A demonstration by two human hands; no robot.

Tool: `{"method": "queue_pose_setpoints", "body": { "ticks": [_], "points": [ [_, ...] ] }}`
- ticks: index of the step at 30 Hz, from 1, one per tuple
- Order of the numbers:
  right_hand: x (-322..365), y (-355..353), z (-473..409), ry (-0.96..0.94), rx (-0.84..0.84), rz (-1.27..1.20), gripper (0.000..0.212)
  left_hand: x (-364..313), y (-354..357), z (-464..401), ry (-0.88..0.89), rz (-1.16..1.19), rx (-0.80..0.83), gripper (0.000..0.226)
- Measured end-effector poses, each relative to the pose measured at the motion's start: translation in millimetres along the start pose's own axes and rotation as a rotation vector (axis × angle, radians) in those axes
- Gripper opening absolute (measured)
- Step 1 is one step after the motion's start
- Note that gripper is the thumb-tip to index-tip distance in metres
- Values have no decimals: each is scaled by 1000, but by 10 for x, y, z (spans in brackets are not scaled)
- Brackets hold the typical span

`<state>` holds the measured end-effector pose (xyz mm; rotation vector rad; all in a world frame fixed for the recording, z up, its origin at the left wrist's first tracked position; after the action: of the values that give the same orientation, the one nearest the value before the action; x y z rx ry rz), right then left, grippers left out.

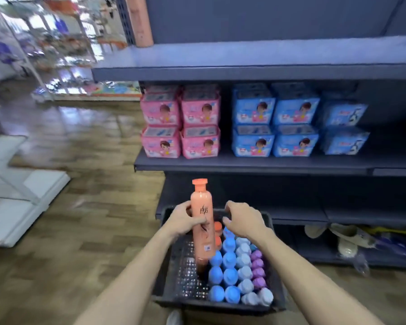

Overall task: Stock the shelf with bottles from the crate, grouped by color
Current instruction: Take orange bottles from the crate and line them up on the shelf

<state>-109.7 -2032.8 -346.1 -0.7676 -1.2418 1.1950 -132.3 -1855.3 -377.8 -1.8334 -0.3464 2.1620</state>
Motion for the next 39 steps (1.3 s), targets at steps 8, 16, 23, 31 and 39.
{"method": "queue_pose_setpoints", "body": {
  "ticks": [8,16,23,31,39],
  "points": [
    [911,-2143,-281,-184,-470,-18,24,-2069,-1071,-486,460,-52,-89,55],
    [1587,-3736,-239,-266,-752,51,29,-3733,-2008,-548,775,-144,-205,42],
    [1869,-3972,-463,-237,-753,98,32,-4105,-2463,-737,798,-109,-204,47],
    [1982,-3947,-810,-175,-705,153,31,-3956,-2623,-1104,739,-43,-206,40],
    [2096,-3859,-1055,-170,-669,145,33,-3960,-2679,-1454,713,-73,-164,41]
  ]
}}
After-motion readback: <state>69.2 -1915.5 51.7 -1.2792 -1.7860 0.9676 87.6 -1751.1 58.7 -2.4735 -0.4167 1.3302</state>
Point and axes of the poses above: each hand's wrist, its own z-axis away from the middle knuckle, its own y-axis out of the palm, x = y × z, the point moved 9 cm from there along -z, towards the middle knuckle, and after that the axes turned 8 degrees about y, right-handed, at the moved point
